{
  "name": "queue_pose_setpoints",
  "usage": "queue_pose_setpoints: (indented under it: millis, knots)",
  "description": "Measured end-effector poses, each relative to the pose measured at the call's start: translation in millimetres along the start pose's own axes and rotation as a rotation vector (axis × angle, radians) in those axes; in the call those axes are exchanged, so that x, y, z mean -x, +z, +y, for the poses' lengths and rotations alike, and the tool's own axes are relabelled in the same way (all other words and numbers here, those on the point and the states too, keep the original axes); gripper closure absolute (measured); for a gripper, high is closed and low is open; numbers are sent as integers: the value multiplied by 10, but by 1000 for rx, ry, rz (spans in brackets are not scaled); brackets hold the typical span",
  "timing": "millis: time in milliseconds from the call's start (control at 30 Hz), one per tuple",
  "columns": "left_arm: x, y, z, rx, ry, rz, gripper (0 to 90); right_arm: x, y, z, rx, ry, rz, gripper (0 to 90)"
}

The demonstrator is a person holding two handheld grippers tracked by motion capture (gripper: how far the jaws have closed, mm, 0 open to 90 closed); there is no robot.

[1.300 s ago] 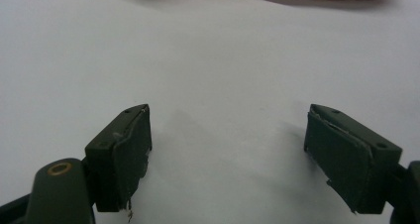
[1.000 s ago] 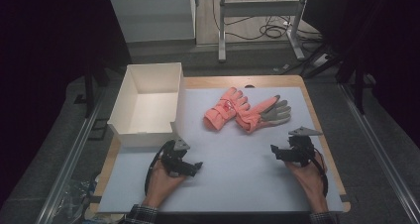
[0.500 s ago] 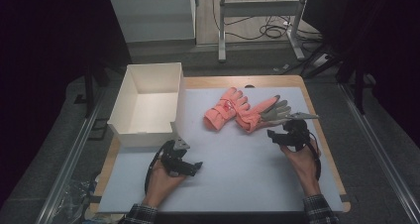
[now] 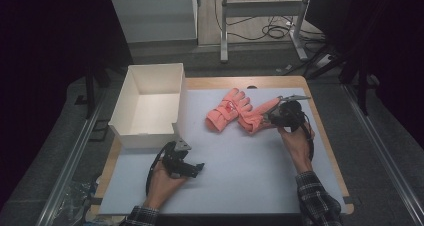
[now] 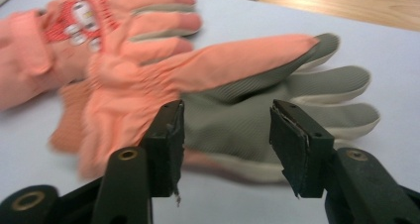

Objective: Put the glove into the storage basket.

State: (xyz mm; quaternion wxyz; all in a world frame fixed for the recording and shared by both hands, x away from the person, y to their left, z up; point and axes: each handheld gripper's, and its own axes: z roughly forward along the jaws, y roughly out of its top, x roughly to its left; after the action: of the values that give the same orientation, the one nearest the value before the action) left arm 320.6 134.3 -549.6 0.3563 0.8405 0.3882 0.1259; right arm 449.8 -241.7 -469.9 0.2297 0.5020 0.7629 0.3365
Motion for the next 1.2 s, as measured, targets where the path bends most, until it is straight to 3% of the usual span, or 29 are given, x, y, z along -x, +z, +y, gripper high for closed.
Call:
queue_pose_setpoints:
  millis: [200,333,467,500,667,933,1200]
  knots:
    - [-5,-2,0,2,-2,-4,22,65,285,31,-48,43,-42,413]
    - [-4,-1,0,1,-1,-4,22,68,404,8,-95,54,-41,445]
    - [5,3,1,-2,1,4,22,-8,475,-26,-105,31,-92,572]
    - [10,5,2,-3,4,7,22,-44,482,-46,-100,28,-107,702]
    - [12,5,2,-4,4,8,21,-85,484,-80,-83,15,-128,836]
    - [-2,1,0,1,0,-2,22,28,398,-55,-63,67,-51,871]
    - [1,1,1,-1,0,1,22,62,157,-24,-18,29,16,875]
